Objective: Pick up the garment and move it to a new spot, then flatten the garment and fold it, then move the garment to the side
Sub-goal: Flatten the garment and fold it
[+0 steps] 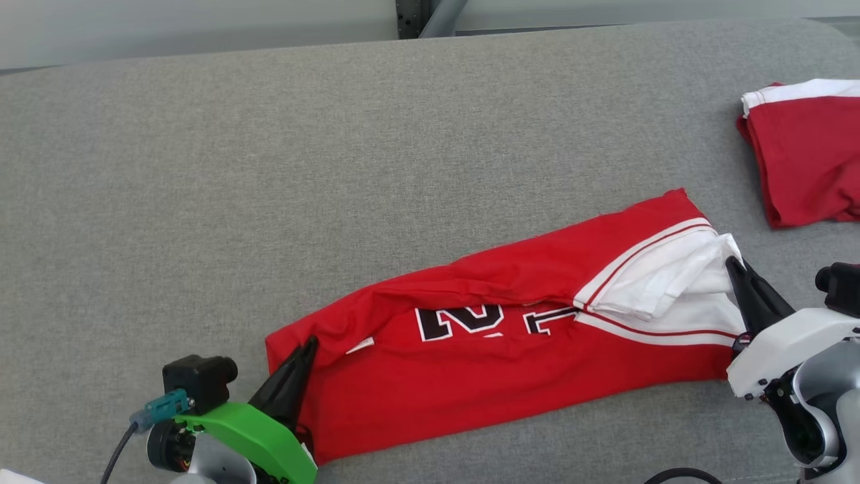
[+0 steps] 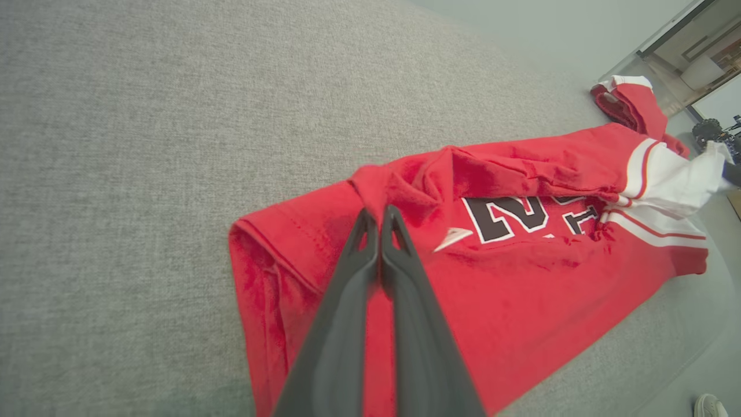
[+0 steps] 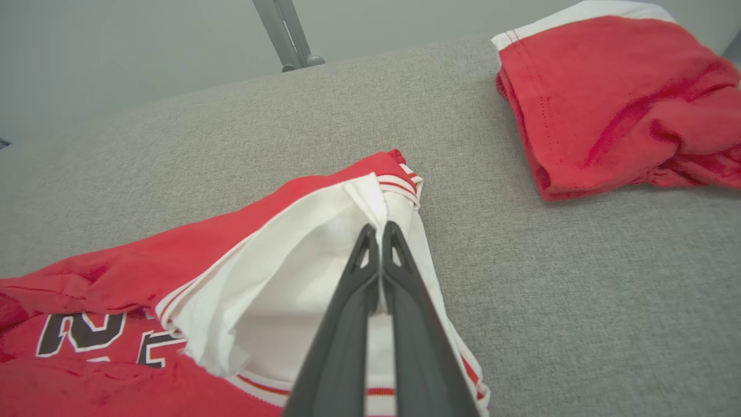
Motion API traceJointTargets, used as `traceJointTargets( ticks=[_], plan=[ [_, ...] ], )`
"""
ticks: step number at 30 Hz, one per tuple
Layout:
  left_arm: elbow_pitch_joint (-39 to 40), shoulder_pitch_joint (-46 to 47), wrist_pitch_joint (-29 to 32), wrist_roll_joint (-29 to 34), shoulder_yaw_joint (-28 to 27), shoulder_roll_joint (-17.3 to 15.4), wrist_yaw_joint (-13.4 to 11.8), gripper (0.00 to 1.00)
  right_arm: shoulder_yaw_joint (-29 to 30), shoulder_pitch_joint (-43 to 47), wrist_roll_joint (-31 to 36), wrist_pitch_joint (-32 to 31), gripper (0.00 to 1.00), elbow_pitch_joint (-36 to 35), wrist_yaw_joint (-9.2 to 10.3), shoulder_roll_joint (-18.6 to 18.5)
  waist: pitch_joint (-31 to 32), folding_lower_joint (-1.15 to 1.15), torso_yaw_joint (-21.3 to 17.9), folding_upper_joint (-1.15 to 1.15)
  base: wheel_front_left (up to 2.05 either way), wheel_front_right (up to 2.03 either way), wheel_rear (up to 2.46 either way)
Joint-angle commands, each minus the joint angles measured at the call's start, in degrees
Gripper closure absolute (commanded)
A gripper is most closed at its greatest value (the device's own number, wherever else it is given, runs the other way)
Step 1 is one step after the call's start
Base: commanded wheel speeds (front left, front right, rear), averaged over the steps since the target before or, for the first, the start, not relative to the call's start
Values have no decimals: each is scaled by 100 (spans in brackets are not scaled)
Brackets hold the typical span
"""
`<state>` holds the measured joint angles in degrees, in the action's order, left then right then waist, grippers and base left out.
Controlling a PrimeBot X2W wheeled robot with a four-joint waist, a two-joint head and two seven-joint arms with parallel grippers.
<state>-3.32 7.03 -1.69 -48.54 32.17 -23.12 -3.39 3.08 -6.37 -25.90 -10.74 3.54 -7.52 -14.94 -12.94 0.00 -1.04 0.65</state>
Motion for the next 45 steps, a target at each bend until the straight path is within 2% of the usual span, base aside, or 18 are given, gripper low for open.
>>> traceJointTargets(
  ticks=[1,2,3,4,5,6,7,11,16,20,22,25,28,34,40,45],
  plan=[
    [44,-104,-69,19,-42,-14,-57,100,29,-2,93,86,100,83,7,33,3,0,-83,-65,0,0,0],
    [49,-153,-108,-9,-70,3,-86,100,44,-37,107,137,96,149,7,68,7,0,-98,-65,0,0,0],
    [45,-205,-143,-19,-88,20,-119,93,40,-65,140,169,58,236,7,91,16,0,-106,-65,0,0,0],
    [24,-251,-131,-3,-63,2,-121,63,-1,-78,192,164,0,320,7,83,29,0,-111,-65,0,0,0],
    [24,-251,-131,-3,-63,2,-121,63,-1,-78,192,164,0,320,7,83,29,0,-111,-65,0,0,0],
    [10,-290,-145,35,-48,-24,-133,43,-38,-84,239,148,0,390,7,67,46,0,-106,-65,0,0,0],
    [0,-315,-189,84,-44,-54,-156,0,-85,-78,255,146,0,432,6,42,68,0,-89,-65,0,0,0],
    [4,-410,-568,244,-115,-52,-226,0,-4,76,188,176,0,363,7,-113,188,0,15,-65,0,0,0],
    [-9,-684,-1089,553,-174,-82,-370,0,469,287,99,118,0,-50,6,-252,420,0,115,-65,0,0,0],
    [32,-1019,-1320,941,-446,51,-686,0,803,426,98,86,0,-227,6,-208,623,0,173,-65,0,0,0],
    [99,-1102,-1355,1350,-657,127,-863,0,870,501,186,103,0,-150,5,-141,706,0,221,-65,0,0,0],
    [297,-1301,-1351,1935,-1106,421,-964,0,912,499,297,111,0,144,5,5,778,0,311,-65,0,0,0],
    [424,-1402,-1352,2576,-1473,677,-899,0,878,333,433,190,0,600,5,159,785,0,404,-65,0,0,0],
    [367,-1334,-1355,3308,-2032,1283,-476,0,712,-294,833,243,0,1613,5,208,717,0,728,-65,0,0,0],
    [239,-1178,-1355,3691,-2298,1667,2,0,705,-986,1111,-172,0,2595,6,75,606,0,1001,-65,0,0,0],
    [168,-1175,-1356,3864,-2471,1838,246,0,779,-1152,1235,-431,0,3195,6,28,557,0,1189,-65,0,0,0]
  ],
)
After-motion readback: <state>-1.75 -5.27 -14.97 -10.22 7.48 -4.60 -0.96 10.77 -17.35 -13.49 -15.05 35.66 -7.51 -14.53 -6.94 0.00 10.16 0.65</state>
